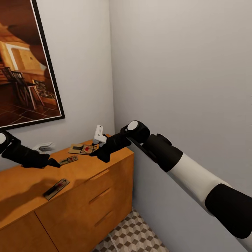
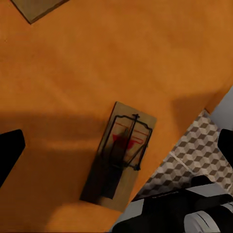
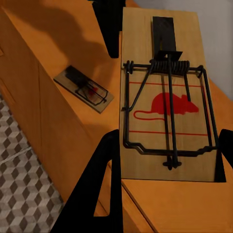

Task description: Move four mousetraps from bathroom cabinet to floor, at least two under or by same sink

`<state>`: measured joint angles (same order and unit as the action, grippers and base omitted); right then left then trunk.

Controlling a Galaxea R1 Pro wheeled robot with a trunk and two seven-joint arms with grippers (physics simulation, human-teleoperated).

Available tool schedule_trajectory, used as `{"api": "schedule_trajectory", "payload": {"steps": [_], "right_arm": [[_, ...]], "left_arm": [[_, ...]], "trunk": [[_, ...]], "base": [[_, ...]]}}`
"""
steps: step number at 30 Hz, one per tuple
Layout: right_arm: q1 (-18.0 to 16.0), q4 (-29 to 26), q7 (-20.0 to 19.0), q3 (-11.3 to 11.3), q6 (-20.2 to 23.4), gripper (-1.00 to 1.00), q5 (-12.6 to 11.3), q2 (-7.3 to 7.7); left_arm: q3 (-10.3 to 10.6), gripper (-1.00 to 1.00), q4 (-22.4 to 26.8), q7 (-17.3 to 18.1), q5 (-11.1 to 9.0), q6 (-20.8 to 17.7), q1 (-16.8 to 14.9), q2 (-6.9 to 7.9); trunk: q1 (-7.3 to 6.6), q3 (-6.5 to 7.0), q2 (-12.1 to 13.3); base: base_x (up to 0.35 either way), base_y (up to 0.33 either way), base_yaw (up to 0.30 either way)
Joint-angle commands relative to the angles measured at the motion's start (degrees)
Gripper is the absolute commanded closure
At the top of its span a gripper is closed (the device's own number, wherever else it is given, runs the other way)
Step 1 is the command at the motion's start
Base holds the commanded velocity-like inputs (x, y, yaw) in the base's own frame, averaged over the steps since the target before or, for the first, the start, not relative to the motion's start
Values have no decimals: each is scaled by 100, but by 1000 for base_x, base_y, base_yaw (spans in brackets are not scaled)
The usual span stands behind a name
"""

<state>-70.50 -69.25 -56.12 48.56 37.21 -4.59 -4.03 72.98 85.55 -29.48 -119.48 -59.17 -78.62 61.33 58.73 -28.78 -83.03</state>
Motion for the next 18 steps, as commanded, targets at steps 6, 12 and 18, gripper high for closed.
{"api": "schedule_trajectory", "payload": {"steps": [6, 12, 18], "right_arm": [[-2, 8, 12, 12, 50, 100, -51, -1], [1, 8, 13, 13, 51, 100, -43, -1], [1, 2, 13, 13, 52, 100, -36, -1]], "left_arm": [[496, -100, 6, -538, -67, 19, -14, -52], [584, -100, 6, -579, -67, 25, -6, -125], [601, -100, 6, -586, -67, 28, -2, -219]], "trunk": [[0, -6, -5], [0, -6, -5], [0, -6, -5]], "base": [[0, 0, -3], [0, 0, 0], [0, 0, 0]]}}
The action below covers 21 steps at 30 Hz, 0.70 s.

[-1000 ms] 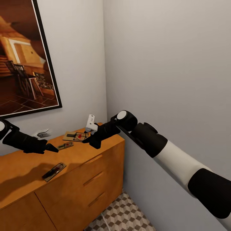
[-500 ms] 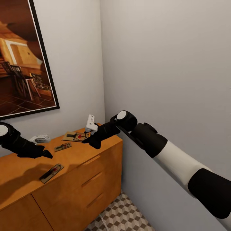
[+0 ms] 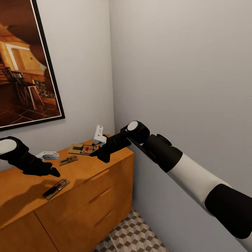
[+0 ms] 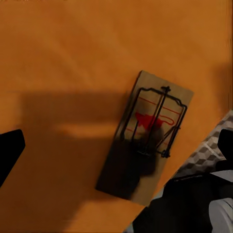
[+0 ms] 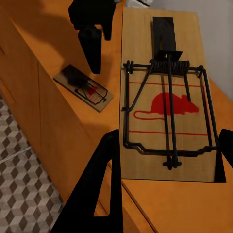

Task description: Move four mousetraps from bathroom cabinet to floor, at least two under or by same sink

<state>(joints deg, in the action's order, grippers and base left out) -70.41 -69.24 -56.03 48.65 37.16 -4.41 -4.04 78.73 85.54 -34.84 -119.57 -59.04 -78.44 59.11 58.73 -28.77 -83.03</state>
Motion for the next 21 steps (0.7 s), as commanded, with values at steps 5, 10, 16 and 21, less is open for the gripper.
{"api": "schedule_trajectory", "payload": {"steps": [5, 10, 16, 21], "right_arm": [[-8, 5, 4, 4, 57, 100, -51, 0], [-3, 7, 3, 4, 55, 100, -51, 8], [1, 7, 4, 4, 54, 100, -44, 7], [1, 7, 11, 4, 56, 100, -42, 1]], "left_arm": [[28, -100, 7, -250, -58, 15, -22, -158], [63, -100, 0, -647, -65, 12, -21, -311], [170, -100, -17, -706, -66, 15, -22, -313], [245, -100, -26, -708, -66, 15, -22, -312]], "trunk": [[0, -7, -5], [0, -7, -5], [0, -7, -5], [0, -7, -5]], "base": [[0, 0, 0], [0, 0, 0], [0, 0, 0], [0, 0, 0]]}}
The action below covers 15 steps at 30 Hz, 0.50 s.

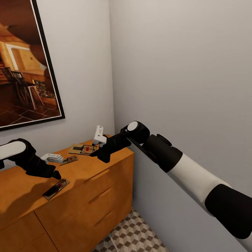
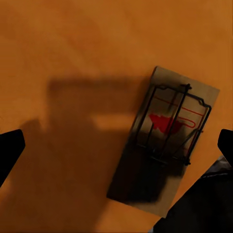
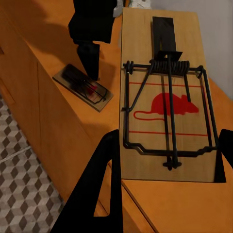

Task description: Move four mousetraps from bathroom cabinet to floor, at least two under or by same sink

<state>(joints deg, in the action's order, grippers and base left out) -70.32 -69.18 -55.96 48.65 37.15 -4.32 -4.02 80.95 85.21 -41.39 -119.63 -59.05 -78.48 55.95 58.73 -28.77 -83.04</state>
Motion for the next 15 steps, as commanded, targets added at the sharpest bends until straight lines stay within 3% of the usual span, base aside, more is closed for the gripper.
{"api": "schedule_trajectory", "payload": {"steps": [1, 15], "right_arm": [[-8, 1, 4, 4, 60, 100, -52, -1], [-8, 1, 6, 4, 64, 100, -51, 4]], "left_arm": [[41, -100, 4, -53, -62, 16, -18, 4], [70, -100, -4, -54, -69, 28, -18, -9]], "trunk": [[0, -7, -4], [0, -7, -4]], "base": [[0, 0, 0], [0, 0, 0]]}}
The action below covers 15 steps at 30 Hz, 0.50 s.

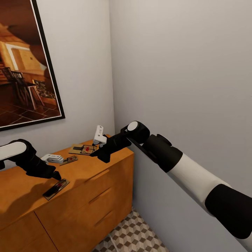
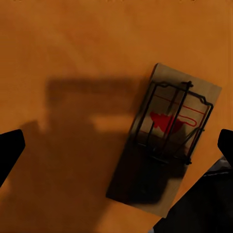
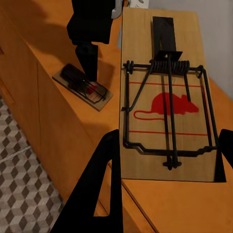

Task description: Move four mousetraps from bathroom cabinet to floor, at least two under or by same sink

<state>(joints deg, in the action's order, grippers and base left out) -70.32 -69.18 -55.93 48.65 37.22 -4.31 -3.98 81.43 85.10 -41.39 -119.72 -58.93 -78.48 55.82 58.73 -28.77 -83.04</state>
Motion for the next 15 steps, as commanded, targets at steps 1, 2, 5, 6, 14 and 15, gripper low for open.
{"api": "schedule_trajectory", "payload": {"steps": [1, 2, 5, 6, 14, 15], "right_arm": [[-8, 1, 4, 7, 57, 100, -52, -1], [-8, 1, 4, 7, 57, 100, -52, 0], [-6, 1, 3, 8, 57, 100, -52, 2], [-3, 1, 3, 10, 57, 100, -52, 2], [36, -2, -2, 8, 57, 100, -45, 3], [38, -1, -1, 8, 57, 100, -44, 3]], "left_arm": [[22, -100, 7, -51, -60, 18, -18, 2], [22, -100, 7, -50, -60, 19, -18, 2], [22, -100, 7, -46, -62, 28, -18, -6], [22, -100, 7, -43, -63, 29, -18, -10], [25, -100, 7, -12, -69, 44, -16, -55], [27, -100, 4, -11, -69, 47, -13, -80]], "trunk": [[0, -7, -4], [0, -7, -4], [0, -7, -4], [0, -7, -4], [0, -7, -4], [0, -7, -4]], "base": [[0, 0, 0], [0, 0, 0], [0, 0, 0], [0, 0, 0], [0, 0, 0], [0, 0, 0]]}}
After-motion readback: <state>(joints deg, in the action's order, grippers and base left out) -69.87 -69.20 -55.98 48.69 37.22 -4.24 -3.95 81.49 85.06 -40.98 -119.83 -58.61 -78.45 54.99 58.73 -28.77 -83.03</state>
